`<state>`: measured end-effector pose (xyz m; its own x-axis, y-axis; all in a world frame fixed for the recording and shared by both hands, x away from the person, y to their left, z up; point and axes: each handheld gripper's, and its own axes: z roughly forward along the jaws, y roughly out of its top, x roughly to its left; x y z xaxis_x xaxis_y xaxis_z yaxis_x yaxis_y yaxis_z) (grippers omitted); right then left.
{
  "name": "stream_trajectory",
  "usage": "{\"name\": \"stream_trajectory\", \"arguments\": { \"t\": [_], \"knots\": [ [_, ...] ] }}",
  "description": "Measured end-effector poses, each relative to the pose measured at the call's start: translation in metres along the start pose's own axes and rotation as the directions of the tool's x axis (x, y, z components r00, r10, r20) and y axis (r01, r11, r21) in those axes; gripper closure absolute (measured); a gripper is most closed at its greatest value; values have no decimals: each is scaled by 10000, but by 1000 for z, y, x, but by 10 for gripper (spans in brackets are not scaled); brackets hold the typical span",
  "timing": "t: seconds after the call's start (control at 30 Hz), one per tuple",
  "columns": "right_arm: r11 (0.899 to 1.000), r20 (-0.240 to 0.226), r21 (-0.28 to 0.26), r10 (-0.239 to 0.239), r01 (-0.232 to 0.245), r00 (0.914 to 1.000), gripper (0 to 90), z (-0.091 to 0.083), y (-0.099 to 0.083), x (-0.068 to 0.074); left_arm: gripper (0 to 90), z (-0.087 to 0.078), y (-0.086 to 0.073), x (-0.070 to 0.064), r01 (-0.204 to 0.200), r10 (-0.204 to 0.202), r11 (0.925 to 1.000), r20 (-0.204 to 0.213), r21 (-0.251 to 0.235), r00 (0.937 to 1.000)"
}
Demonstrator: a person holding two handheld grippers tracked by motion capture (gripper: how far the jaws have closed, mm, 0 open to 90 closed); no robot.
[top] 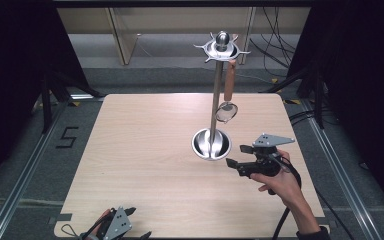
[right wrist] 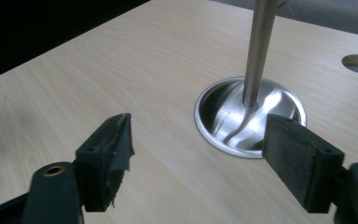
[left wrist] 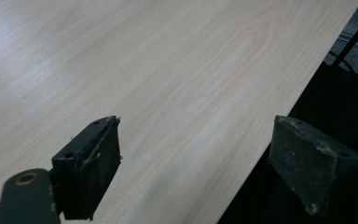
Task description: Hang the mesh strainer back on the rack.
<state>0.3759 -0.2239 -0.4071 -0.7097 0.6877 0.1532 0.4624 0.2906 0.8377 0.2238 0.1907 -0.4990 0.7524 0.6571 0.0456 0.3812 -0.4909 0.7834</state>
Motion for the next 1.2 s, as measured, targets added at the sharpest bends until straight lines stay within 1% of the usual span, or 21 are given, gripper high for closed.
{"name": "stream_trajectory", "arguments": {
  "t": [0.07,0.1,0.17,0.2,0.23,0.3,0.33,0.4,0.47,0.53,0.57,0.63,0.7,0.73,0.83,0.9,0.93,1.07,1.1,1.17,1.2],
  "knots": [
    [9997,90,115,211,-212,9997,205,0,-2,2,157,0,0,0,-47,47,10000,25,-54,10000],
    [10000,100,-28,-16,16,9999,205,2,-3,1,157,0,0,0,-38,38,10000,-14,3,10000],
    [9995,-75,82,319,-319,9995,205,2,-5,3,156,0,0,1,-141,142,9999,-62,97,9999],
    [9999,87,147,30,-31,10000,204,2,-5,2,157,0,0,1,-141,142,9999,-61,98,9999],
    [9997,-52,95,240,-240,9997,200,3,-7,4,156,0,0,1,-137,138,9999,-59,93,9999],
    [9999,-90,102,-23,24,10000,193,5,-8,3,157,-1,0,2,-246,248,9995,-67,195,9997],
    [9993,-90,289,239,-237,9997,193,4,-9,6,157,-1,0,2,-246,247,9995,-76,190,9997],
    [9998,-155,210,-14,18,9999,193,5,-10,5,157,-1,0,2,-253,255,9995,-85,200,9996],
    [9996,-371,156,258,-253,9990,193,5,-12,8,157,-1,0,2,-248,249,9995,-91,194,9996],
    [9998,-224,176,-71,75,9997,192,5,-13,8,157,-1,0,2,-253,255,9995,-88,194,9996],
    [9998,-195,111,189,-187,9996,193,6,-14,11,157,0,0,1,-140,141,9999,-78,92,9999],
    [9999,-233,132,-108,111,9997,193,6,-16,9,157,-1,0,2,-250,252,9995,-94,192,9996],
    [9997,-159,219,83,-80,9998,195,6,-18,11,157,-1,0,2,-228,229,9996,-88,171,9997],
    [9996,-129,240,-165,168,9998,196,6,-18,10,157,-1,1,3,-251,253,9995,-91,196,9996],
    [9989,-252,437,168,-157,9995,199,8,-22,12,157,-1,0,2,-163,164,9998,-64,129,9998],
    [9991,-244,415,-67,77,9997,200,10,-24,11,157,-1,0,2,-212,214,9997,-88,147,9997],
    [9986,-227,499,177,-166,9996,201,11,-26,13,157,-1,0,2,-149,150,9998,-54,94,9999],
    [9985,-427,542,143,-120,9990,205,14,-30,13,157,-1,0,2,-161,162,9998,-52,111,9999],
    [9981,-257,591,-155,170,9995,205,14,-30,12,157,-1,0,2,-159,159,9998,-50,106,9999],
    [9981,-398,612,131,-106,9991,205,15,-32,14,157,-1,0,2,-156,157,9998,-52,111,9999],
    [9979,-259,644,-63,80,9996,206,14,-32,13,157,-1,0,2,-158,159,9998,-55,111,9999]
  ]
}}
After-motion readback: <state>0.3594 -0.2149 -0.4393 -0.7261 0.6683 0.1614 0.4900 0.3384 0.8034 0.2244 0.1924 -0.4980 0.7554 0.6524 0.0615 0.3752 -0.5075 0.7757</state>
